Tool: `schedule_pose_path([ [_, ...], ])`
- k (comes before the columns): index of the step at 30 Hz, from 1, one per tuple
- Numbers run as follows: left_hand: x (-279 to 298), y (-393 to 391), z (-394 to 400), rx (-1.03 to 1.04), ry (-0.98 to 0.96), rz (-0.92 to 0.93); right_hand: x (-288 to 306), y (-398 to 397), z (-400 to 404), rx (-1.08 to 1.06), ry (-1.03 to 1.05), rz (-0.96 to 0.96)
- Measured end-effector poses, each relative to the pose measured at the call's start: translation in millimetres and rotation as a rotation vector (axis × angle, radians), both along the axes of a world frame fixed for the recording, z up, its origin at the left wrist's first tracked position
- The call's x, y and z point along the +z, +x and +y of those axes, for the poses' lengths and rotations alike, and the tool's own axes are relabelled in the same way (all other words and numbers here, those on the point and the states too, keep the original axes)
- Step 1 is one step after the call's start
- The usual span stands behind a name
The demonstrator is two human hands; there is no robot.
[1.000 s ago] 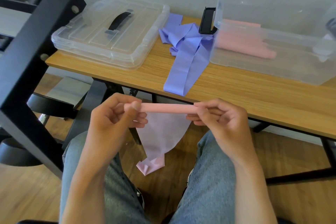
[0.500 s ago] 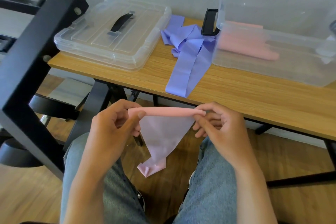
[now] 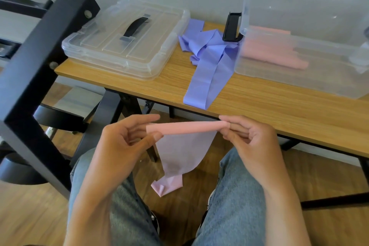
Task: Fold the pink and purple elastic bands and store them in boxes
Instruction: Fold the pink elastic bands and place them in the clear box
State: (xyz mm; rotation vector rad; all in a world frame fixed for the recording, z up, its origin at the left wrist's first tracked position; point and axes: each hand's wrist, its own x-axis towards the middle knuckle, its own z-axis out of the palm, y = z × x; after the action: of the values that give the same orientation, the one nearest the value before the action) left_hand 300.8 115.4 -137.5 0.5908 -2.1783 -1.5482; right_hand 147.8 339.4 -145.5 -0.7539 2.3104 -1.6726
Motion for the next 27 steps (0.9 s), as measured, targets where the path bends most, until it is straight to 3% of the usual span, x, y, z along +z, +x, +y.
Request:
schedule_pose_path([
  [3,-3,-2,2,0.006,-0.086,-0.059,-2,0,0,-0.01,0.096,0.091],
  [6,-7,-4,3,-0.051,-0.026,-0.081,-2,0,2,0.047,0.13,0.066],
  [13,-3,-7,9,0.001,0.197,0.101,6,1,1,0.08,-0.231,-0.202],
  [15,-1,-8,8,0.029,0.216,0.126,8,1,2,0.089,-0.264,-0.198],
  [27,-15,-6,1,-0.016,-0.103,-0.022,-5,-2,-1,-0.017,0.114,0.119],
])
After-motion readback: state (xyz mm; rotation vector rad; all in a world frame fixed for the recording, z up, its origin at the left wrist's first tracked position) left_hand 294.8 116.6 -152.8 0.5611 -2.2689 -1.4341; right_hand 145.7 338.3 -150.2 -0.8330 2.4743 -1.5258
